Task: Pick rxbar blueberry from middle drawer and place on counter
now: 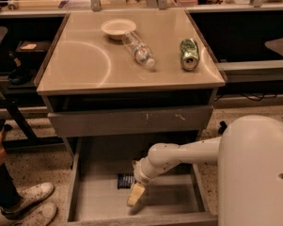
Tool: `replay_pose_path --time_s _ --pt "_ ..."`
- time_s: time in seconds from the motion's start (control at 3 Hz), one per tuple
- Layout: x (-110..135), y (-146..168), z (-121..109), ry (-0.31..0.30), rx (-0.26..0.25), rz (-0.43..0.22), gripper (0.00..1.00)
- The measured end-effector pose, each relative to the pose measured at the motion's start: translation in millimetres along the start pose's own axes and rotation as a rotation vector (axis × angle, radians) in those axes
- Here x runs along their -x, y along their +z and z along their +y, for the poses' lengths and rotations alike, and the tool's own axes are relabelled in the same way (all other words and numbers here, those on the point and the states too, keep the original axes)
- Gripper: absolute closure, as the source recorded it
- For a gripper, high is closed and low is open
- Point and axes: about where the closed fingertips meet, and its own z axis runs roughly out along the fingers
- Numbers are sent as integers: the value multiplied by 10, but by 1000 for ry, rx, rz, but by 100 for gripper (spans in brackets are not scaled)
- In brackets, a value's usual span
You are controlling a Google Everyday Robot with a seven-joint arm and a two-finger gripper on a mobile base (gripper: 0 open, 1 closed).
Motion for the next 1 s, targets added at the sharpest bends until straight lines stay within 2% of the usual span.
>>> replay_pose_path --time_s 0.67,1.0 --pt "3 50 -25 -15 0 0 0" --pt "-50 170 -20 1 10 -1 0"
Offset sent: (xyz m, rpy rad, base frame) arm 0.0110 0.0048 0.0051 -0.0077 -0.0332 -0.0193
